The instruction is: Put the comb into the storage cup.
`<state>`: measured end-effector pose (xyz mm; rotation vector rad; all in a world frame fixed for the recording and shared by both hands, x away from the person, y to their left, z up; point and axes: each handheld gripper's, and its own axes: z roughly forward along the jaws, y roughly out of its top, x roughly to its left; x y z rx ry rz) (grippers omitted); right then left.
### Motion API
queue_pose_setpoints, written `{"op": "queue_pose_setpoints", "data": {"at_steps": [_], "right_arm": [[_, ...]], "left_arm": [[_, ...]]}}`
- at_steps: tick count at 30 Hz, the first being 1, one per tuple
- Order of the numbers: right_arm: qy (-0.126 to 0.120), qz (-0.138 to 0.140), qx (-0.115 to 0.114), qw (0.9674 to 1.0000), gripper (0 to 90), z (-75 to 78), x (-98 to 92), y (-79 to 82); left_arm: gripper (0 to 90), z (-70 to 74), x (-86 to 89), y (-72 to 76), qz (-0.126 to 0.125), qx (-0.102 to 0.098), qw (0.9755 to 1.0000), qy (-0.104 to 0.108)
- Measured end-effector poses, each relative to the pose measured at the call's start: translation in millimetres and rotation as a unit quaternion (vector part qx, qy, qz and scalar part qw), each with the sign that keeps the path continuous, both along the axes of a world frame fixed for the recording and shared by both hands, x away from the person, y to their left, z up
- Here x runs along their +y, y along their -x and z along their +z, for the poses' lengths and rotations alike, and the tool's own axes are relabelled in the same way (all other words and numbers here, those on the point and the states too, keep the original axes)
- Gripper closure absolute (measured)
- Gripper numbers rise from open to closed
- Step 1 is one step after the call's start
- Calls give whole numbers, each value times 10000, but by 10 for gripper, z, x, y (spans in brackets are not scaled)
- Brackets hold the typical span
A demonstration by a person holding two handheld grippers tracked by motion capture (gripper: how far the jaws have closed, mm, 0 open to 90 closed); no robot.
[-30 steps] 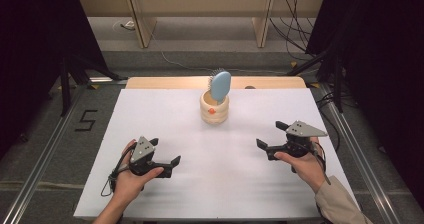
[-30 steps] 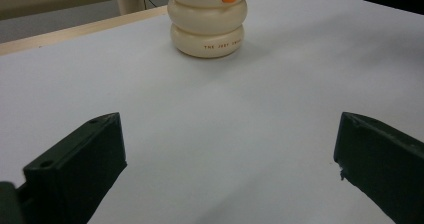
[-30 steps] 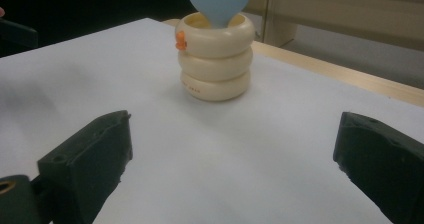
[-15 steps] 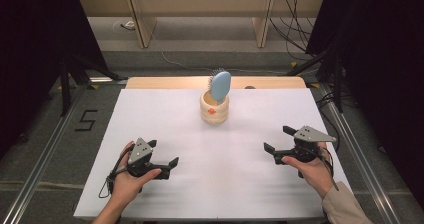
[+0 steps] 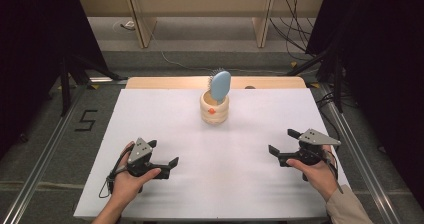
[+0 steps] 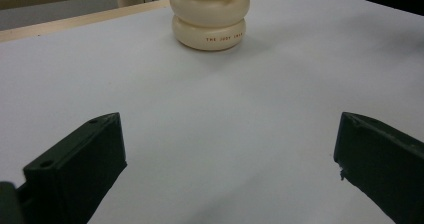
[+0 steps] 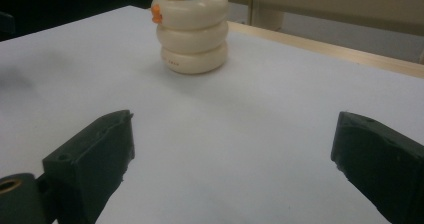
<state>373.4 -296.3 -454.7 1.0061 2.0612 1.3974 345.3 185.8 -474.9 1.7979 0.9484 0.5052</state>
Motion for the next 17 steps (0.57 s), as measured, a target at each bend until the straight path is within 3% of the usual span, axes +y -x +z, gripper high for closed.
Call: {"op": "queue_pose_setpoints", "data": {"at_steps": [17], "right_arm": [[-56, -39, -28, 10000, 53, -5, -20, 15]], "left_arm": [[0, -3, -14, -11, -19, -15, 10000, -13]]}}
